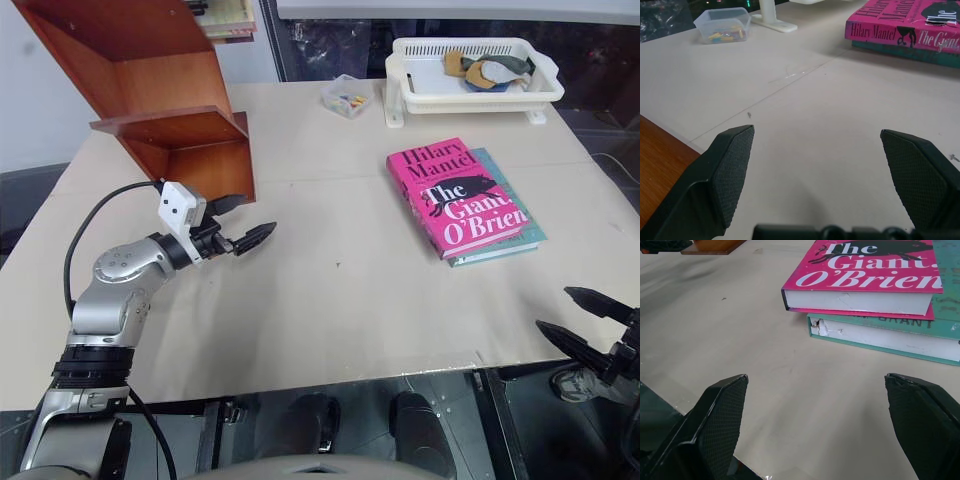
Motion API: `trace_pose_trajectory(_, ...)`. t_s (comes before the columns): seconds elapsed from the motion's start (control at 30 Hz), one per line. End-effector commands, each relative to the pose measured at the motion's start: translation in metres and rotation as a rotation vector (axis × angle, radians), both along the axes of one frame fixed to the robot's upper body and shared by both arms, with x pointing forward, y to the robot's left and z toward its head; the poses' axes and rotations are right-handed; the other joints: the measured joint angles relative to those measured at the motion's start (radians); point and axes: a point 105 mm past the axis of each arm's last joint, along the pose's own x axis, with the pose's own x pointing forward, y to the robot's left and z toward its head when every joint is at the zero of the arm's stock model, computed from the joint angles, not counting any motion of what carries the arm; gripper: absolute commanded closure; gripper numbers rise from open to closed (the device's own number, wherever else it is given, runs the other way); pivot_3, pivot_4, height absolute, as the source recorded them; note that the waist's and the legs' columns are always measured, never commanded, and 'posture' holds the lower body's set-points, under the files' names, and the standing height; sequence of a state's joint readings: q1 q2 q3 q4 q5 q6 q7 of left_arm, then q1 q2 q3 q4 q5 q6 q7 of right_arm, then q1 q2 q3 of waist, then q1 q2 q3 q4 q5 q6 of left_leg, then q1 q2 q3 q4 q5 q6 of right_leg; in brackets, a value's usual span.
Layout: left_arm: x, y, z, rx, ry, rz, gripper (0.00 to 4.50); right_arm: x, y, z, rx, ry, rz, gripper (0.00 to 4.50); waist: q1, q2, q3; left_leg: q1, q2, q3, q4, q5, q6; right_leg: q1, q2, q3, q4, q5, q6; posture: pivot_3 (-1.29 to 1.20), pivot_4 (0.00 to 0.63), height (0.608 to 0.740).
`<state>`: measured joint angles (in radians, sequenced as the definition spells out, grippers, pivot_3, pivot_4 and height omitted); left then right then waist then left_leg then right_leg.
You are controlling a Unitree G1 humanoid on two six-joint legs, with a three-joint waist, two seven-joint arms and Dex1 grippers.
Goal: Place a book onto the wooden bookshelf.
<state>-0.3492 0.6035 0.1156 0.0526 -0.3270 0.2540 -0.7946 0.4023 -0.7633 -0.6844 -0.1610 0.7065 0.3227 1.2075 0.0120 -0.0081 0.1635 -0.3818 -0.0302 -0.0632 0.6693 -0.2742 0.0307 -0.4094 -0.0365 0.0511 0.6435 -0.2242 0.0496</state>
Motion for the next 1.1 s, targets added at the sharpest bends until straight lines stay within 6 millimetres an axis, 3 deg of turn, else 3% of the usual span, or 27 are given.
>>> trace_pose_trajectory(0.03,0.000,0.000,0.012,-0.005,-0.049,-0.008,0.03,0.002,0.003,0.006,-0.021,-0.040,0.012,0.02,0.000,0.000,0.000,0.000,0.000,0.000,0.000,0.000,0.000,0.000,0.000,0.000,0.000,0.000,0.000,0.00,0.150,0.740)
trace_pose_trajectory(0.77,-0.003,-0.003,0.012,-0.005,-0.039,-0.035,0.03,-0.001,0.003,0.003,-0.019,-0.023,0.012,0.02,0.000,0.000,0.000,0.000,0.000,0.000,0.000,0.000,0.000,0.000,0.000,0.000,0.000,0.000,0.000,0.00,0.150,0.740)
trace_pose_trajectory(1.1,-0.010,-0.017,0.016,-0.077,-0.014,-0.123,0.03,0.006,-0.004,0.003,-0.044,-0.047,-0.019,0.02,-0.001,0.000,0.000,0.000,0.000,0.000,0.000,0.000,0.000,0.000,0.000,0.000,0.000,0.000,0.000,0.00,0.150,0.740)
